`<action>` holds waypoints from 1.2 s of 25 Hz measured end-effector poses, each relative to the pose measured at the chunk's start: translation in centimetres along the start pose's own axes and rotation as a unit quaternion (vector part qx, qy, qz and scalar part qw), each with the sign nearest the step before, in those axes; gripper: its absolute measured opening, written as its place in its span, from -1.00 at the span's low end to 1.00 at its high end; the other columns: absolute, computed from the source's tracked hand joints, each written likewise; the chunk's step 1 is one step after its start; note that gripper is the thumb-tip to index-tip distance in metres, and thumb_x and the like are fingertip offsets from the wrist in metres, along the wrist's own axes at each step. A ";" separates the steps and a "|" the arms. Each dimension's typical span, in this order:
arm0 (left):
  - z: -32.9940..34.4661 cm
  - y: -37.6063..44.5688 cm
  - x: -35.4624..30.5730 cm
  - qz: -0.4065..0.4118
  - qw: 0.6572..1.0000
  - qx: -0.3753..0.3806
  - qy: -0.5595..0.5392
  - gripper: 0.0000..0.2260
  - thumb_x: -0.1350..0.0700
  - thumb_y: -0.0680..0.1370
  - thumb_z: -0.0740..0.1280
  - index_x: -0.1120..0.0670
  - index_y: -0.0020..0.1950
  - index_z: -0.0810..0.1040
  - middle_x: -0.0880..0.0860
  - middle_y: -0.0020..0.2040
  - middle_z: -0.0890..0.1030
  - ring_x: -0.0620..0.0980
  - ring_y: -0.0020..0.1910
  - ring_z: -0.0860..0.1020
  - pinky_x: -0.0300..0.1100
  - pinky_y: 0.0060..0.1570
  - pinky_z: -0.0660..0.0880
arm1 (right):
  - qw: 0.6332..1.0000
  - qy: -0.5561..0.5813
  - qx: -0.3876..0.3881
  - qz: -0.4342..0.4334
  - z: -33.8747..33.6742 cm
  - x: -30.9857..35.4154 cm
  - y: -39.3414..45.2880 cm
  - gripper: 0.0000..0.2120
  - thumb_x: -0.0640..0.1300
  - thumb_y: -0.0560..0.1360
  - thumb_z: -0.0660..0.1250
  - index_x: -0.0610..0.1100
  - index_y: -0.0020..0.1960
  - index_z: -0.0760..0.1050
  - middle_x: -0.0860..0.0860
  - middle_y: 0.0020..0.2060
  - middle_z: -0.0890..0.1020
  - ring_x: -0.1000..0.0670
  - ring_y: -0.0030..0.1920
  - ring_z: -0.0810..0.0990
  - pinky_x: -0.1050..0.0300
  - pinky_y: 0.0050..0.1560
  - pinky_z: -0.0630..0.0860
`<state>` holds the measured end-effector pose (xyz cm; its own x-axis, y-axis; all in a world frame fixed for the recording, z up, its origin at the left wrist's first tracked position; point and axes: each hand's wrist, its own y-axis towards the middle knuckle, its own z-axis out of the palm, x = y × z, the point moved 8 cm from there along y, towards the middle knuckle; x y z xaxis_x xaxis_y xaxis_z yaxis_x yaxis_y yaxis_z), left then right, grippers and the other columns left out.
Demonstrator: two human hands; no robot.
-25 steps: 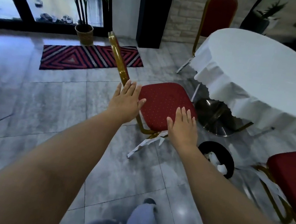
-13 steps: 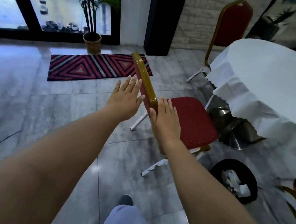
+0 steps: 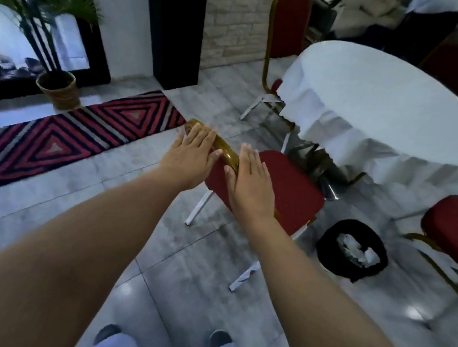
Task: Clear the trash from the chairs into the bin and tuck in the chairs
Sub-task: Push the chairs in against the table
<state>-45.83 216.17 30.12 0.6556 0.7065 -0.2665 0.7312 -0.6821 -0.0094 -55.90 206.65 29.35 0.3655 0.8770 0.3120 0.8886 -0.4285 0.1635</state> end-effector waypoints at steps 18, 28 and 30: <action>1.0 6.4 1.3 0.232 0.970 0.056 -0.055 -0.31 -0.31 0.59 -0.14 0.04 0.62 -0.08 0.07 0.62 -0.11 0.00 0.58 -0.21 0.06 0.55 -0.17 | 0.968 -0.045 -0.079 0.233 0.2 -0.5 -0.2 -0.28 0.34 0.58 -0.06 -0.03 0.61 -0.04 0.01 0.59 0.10 0.00 0.59 0.00 -0.05 0.57 -0.01; 2.4 13.2 -2.1 0.238 0.968 0.050 -0.066 -0.31 -0.33 0.59 -0.14 0.02 0.62 -0.08 0.05 0.62 -0.13 -0.03 0.58 -0.23 0.04 0.54 -0.20 | 0.966 -0.054 -0.097 0.232 -0.7 -5.8 4.6 -0.27 0.35 0.57 -0.07 -0.04 0.60 -0.02 0.02 0.59 0.11 0.01 0.59 0.01 -0.06 0.56 0.00; 2.6 15.2 -3.5 0.236 0.968 0.048 -0.066 -0.31 -0.32 0.59 -0.13 0.03 0.62 -0.07 0.05 0.62 -0.13 -0.04 0.58 -0.24 0.03 0.54 -0.20 | 0.966 -0.058 -0.099 0.232 -1.2 -7.7 6.1 -0.27 0.35 0.57 -0.08 -0.04 0.61 -0.02 0.02 0.59 0.10 0.01 0.59 0.01 -0.07 0.56 0.01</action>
<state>-37.47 202.80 28.38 0.8781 0.2859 -0.3837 0.3311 -0.9419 0.0559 -53.58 197.02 29.10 0.7497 0.5949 0.2899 0.5565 -0.8038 0.2102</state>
